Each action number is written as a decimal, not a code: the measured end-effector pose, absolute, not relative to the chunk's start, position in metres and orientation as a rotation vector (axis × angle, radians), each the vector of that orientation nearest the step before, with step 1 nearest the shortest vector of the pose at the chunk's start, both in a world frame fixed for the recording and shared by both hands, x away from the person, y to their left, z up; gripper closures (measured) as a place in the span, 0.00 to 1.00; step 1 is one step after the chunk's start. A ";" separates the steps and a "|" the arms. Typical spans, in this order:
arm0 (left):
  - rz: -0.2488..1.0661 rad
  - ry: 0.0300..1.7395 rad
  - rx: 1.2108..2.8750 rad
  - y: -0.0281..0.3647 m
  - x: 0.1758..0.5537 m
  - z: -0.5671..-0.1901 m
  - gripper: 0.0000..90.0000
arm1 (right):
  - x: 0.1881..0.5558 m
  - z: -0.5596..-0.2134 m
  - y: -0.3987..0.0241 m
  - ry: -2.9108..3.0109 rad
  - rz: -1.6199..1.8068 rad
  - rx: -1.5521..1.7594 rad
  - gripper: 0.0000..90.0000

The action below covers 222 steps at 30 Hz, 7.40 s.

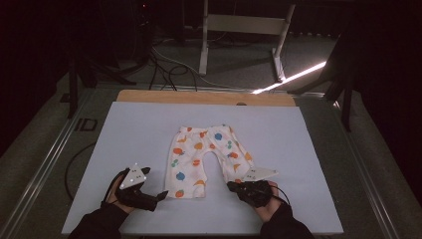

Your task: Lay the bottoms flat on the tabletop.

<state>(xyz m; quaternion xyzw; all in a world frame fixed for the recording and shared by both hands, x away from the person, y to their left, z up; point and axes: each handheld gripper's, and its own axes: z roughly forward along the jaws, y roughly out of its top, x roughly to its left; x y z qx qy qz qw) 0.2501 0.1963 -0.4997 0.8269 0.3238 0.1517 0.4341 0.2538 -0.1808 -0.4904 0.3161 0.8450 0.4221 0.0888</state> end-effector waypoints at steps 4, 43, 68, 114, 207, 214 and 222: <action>0.377 0.806 2.061 0.196 0.250 -0.500 0.00 | 0.250 -0.487 -0.172 2.527 1.258 0.892 0.97; 0.349 0.756 2.054 0.191 0.250 -0.495 0.00 | 0.271 -0.482 -0.188 2.352 1.396 0.944 0.17; 0.389 0.811 2.030 0.168 0.329 -0.462 0.00 | 0.350 -0.464 -0.195 2.169 1.300 1.047 0.15; 0.387 1.222 2.127 0.136 0.455 -0.520 0.58 | 0.468 -0.512 -0.165 2.291 0.885 1.511 0.87; 0.346 0.893 2.020 0.165 0.308 -0.482 0.00 | 0.399 -0.508 -0.209 2.420 0.724 1.269 1.00; 0.356 0.901 2.030 0.171 0.295 -0.491 0.00 | 0.401 -0.510 -0.210 2.396 0.739 1.281 1.00; 0.365 0.874 2.019 0.177 0.280 -0.487 0.00 | 0.401 -0.509 -0.213 2.407 0.770 1.292 0.96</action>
